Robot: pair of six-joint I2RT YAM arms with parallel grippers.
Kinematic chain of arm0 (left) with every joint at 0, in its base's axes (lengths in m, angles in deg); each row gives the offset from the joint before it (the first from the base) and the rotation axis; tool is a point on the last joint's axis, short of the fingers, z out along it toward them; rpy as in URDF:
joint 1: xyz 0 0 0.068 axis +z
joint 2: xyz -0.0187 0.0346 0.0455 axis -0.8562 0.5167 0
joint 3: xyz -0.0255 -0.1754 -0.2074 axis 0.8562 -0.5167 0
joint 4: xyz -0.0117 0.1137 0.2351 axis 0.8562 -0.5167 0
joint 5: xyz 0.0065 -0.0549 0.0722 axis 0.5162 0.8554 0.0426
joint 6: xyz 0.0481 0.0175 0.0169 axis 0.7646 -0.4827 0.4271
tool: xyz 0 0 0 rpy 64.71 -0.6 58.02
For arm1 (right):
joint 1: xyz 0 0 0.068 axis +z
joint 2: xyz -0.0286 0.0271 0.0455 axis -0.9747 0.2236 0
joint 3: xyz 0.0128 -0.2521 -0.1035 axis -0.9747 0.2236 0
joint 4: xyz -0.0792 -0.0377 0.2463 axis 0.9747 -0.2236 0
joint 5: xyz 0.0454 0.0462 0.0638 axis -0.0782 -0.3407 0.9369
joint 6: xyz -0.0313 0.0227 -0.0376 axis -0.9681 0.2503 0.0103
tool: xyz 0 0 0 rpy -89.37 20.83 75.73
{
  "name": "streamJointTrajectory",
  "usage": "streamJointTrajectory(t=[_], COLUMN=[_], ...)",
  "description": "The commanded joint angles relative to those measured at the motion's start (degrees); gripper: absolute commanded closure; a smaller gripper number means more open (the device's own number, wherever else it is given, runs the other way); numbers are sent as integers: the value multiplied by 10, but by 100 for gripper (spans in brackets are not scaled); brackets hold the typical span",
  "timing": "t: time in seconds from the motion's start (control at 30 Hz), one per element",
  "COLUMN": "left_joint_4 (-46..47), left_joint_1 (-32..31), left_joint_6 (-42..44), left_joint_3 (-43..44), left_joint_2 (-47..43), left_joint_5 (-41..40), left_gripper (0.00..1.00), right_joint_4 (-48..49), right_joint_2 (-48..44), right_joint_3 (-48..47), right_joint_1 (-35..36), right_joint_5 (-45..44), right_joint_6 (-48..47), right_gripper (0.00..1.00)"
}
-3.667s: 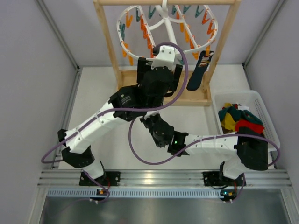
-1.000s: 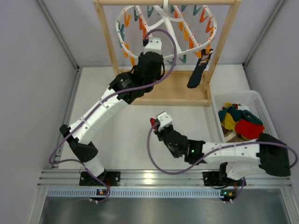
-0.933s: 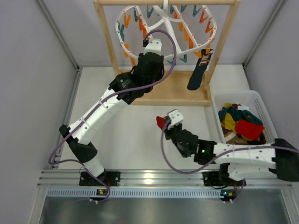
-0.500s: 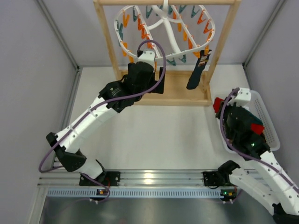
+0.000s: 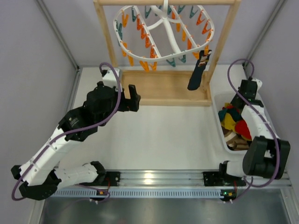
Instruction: Remove the socks clipped to the hanger
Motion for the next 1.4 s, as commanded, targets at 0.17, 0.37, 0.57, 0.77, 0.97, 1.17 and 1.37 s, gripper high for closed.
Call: streamJointTrajectory(t=[0.17, 0.37, 0.57, 0.77, 0.97, 1.17, 1.37], left_joint_4=[13, 14, 14, 20, 70, 70, 70], left_joint_1=[2, 2, 2, 2, 2, 2, 2], left_joint_6=[22, 48, 57, 50, 39, 39, 41], left_joint_3=[-48, -93, -136, -179, -278, -300, -305], left_joint_2=[-97, -154, -193, -242, -282, -279, -280], left_joint_5=[-11, -25, -73, -132, -169, -165, -169], left_gripper=[1, 1, 1, 1, 1, 1, 1], right_joint_4=[143, 108, 22, 13, 152, 342, 441], right_joint_2=[77, 19, -51, -109, -103, -60, 9], right_joint_3=[118, 83, -13, -32, 15, 51, 58], right_joint_1=[-35, -46, -48, -49, -15, 90, 112], right_joint_5=[55, 37, -10, 67, 418, 473, 466], right_joint_6=[69, 68, 47, 14, 31, -23, -41], right_gripper=[90, 53, 17, 2, 2, 3, 3])
